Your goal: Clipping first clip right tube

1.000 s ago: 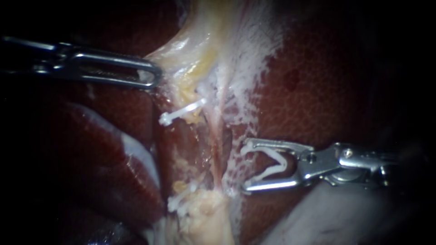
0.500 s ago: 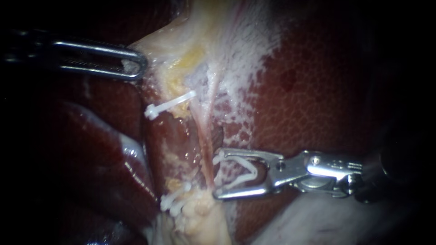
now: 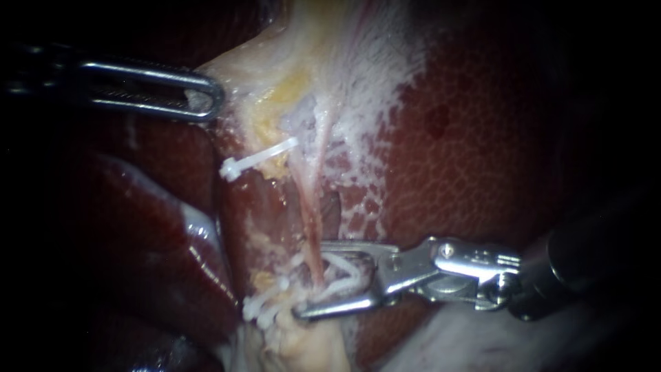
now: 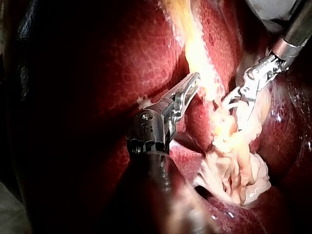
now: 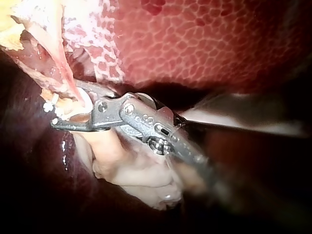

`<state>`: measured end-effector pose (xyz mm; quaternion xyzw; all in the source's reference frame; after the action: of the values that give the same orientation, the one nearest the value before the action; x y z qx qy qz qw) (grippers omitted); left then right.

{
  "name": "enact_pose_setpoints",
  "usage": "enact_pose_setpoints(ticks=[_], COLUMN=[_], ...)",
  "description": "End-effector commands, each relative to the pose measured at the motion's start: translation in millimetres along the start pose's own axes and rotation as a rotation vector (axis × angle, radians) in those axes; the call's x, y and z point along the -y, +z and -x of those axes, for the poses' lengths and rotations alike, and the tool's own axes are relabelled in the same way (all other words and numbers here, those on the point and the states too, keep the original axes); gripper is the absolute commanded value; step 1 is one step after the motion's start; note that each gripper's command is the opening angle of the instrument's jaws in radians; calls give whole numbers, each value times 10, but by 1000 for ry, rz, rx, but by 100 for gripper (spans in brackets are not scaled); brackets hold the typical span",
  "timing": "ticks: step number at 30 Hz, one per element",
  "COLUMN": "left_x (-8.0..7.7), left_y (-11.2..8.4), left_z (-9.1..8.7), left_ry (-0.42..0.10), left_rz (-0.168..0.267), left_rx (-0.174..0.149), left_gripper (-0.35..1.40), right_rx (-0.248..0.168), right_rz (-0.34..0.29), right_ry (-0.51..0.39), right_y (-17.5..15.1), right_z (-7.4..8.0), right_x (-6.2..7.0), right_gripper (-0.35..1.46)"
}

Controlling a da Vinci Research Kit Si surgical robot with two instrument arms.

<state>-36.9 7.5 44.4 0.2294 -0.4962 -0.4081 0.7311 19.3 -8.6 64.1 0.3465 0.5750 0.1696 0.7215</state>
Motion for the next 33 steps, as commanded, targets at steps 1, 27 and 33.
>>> enact_pose_setpoints(ticks=[1,27,33], left_x=[0,-2,-2], left_y=[0,1,1], left_z=[0,-1,-1], left_ry=[0,0,0], left_rz=[0,0,-1], left_rx=[0,0,0], left_gripper=[-23,-23,-23], right_rx=[2,9,11], right_rz=[-4,-27,-30], right_ry=[3,115,119], right_y=[0,-18,-17], right_z=[0,7,8], right_x=[1,-19,-18], right_gripper=[55,-27,-27])
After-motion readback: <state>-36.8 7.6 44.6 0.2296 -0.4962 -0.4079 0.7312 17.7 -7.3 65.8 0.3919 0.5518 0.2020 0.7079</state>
